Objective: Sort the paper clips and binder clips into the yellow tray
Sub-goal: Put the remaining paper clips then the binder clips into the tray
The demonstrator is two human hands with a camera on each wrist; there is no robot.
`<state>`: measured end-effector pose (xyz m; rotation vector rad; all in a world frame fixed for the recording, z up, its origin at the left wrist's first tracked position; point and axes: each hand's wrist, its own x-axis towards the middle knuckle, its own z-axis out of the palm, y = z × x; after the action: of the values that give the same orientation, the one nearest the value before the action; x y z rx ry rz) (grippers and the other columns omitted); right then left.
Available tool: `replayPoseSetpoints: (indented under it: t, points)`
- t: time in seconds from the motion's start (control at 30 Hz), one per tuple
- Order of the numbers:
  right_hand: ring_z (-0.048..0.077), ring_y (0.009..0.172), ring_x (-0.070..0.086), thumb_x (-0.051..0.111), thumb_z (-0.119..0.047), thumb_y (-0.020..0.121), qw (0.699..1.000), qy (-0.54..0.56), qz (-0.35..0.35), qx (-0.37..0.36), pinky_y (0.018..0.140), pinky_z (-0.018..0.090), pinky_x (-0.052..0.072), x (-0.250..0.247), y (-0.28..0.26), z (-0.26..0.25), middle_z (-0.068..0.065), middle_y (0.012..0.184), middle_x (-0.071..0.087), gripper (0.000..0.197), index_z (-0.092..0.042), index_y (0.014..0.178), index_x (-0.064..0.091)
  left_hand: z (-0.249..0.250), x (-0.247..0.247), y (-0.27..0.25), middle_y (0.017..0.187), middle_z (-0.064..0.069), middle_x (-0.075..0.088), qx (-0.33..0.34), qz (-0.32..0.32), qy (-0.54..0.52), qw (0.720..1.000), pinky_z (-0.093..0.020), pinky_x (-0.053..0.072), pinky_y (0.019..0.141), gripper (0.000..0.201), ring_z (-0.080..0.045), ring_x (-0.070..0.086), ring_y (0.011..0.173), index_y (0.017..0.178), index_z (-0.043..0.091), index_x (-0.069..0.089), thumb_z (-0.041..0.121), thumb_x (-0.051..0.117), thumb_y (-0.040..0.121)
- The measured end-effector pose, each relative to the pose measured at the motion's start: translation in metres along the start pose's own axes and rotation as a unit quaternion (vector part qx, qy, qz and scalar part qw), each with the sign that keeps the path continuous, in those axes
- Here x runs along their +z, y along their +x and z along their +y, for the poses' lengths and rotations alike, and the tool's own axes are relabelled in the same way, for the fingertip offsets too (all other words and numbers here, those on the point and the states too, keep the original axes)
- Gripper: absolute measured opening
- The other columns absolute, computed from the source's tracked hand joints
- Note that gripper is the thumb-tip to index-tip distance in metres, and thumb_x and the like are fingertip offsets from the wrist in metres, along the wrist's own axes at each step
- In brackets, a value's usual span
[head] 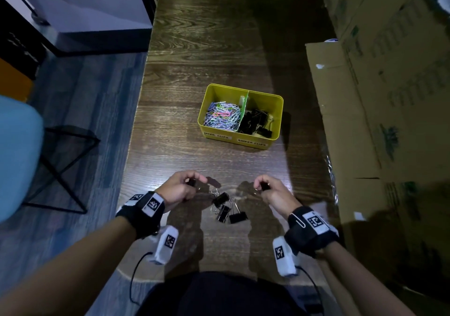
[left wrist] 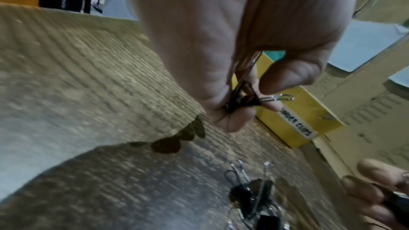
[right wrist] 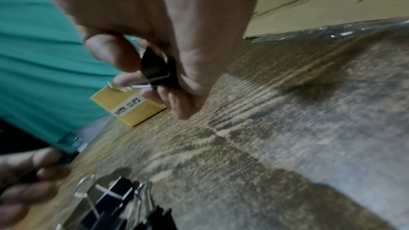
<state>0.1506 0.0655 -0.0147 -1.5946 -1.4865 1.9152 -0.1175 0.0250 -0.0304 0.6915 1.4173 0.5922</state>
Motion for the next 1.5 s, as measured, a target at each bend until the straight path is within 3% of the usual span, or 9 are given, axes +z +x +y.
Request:
replayPoseSetpoints:
  t: [0.13,0.3,0.43,0.63,0.73,0.8,1.1,1.33,1.5]
  points:
    - [0.016,0.095,0.053,0.073,-0.027,0.076,0.96,-0.265,-0.091,-0.008,0.08,0.032,0.043,0.014,-0.002,0.006,-0.008,0.104,0.053,0.032,-0.029,0.099,0.052,0.014,0.02,0.006,0.084,0.007,0.055,0.061,-0.078,0.233,0.967,-0.019,0.038,0.061,0.035,-0.007,0.049,0.07,0.091,0.023,0.062,-0.005,0.064,0.07]
    - [0.024,0.126,0.04,0.075,-0.037,0.074,0.879,-0.455,-0.137,-0.036,0.103,0.037,0.038,0.038,0.001,0.029,0.005,0.144,0.034,0.051,-0.024,0.117,0.051,0.0,0.028,0.025,0.106,0.007,0.032,0.137,-0.159,0.524,0.826,-0.033,0.054,0.074,0.073,-0.015,0.05,0.091,0.116,0.055,0.042,0.003,0.068,0.071]
    - [0.022,0.112,0.049,0.069,-0.039,0.081,0.866,-0.486,-0.1,-0.062,0.092,0.032,0.045,0.036,0.0,0.043,0.005,0.136,0.039,0.037,-0.019,0.109,0.054,-0.01,0.034,0.024,0.113,0.002,0.038,0.207,-0.113,0.57,0.787,-0.03,0.052,0.075,0.045,-0.01,0.051,0.086,0.112,0.035,0.056,0.019,0.074,0.074]
    - [0.01,0.094,0.05,0.072,-0.037,0.079,0.958,-0.285,-0.028,-0.016,0.086,0.022,0.042,0.012,-0.007,0.045,-0.006,0.103,0.049,0.026,-0.021,0.091,0.055,-0.032,0.026,0.023,0.103,-0.001,0.054,0.273,-0.03,0.501,0.821,-0.025,0.047,0.072,0.023,-0.015,0.056,0.081,0.098,0.014,0.063,0.017,0.071,0.077]
    - [0.007,0.085,0.056,0.077,-0.038,0.072,0.996,-0.085,0.027,-0.004,0.077,0.01,0.042,-0.003,-0.009,0.045,-0.009,0.092,0.057,0.029,-0.018,0.088,0.061,-0.029,0.022,0.026,0.082,0.012,0.06,0.18,0.072,0.312,0.93,-0.014,0.044,0.065,0.02,-0.002,0.056,0.069,0.084,0.017,0.062,0.005,0.074,0.072]
    - [0.015,0.09,0.062,0.074,-0.046,0.069,0.998,0.007,0.061,-0.012,0.085,0.023,0.045,-0.012,-0.01,0.044,-0.002,0.095,0.067,0.037,-0.016,0.09,0.068,-0.021,0.022,0.029,0.062,0.009,0.062,0.114,0.135,0.102,0.979,-0.012,0.042,0.047,0.025,-0.002,0.052,0.05,0.076,0.015,0.063,-0.01,0.069,0.073]
    - [0.01,0.053,0.044,0.046,-0.016,0.095,0.944,0.302,0.112,-0.072,0.041,0.018,0.033,-0.054,-0.024,-0.037,0.006,0.073,0.055,0.023,-0.002,0.09,0.063,0.106,0.032,0.025,0.086,-0.009,0.064,0.102,0.073,-0.256,0.959,-0.024,0.054,0.051,0.016,-0.028,0.069,0.069,0.089,0.013,0.057,0.004,0.045,0.09]
    - [0.015,0.056,0.047,0.048,-0.017,0.096,0.954,0.21,0.165,-0.133,0.045,0.025,0.034,-0.09,-0.01,-0.101,0.008,0.071,0.053,0.021,-0.008,0.081,0.061,0.195,0.084,0.073,0.085,-0.006,0.061,0.154,0.026,0.135,0.979,-0.032,0.056,0.061,0.009,-0.019,0.062,0.07,0.091,0.011,0.062,0.009,0.065,0.083]
    - [0.024,0.059,0.056,0.057,-0.032,0.089,0.975,0.017,0.2,-0.091,0.058,0.034,0.048,-0.109,0.029,-0.124,0.004,0.064,0.059,0.022,-0.017,0.075,0.065,0.2,0.11,0.112,0.103,-0.001,0.065,0.2,0.01,0.532,0.822,-0.027,0.046,0.079,0.026,-0.019,0.059,0.093,0.106,0.02,0.061,0.028,0.066,0.082]
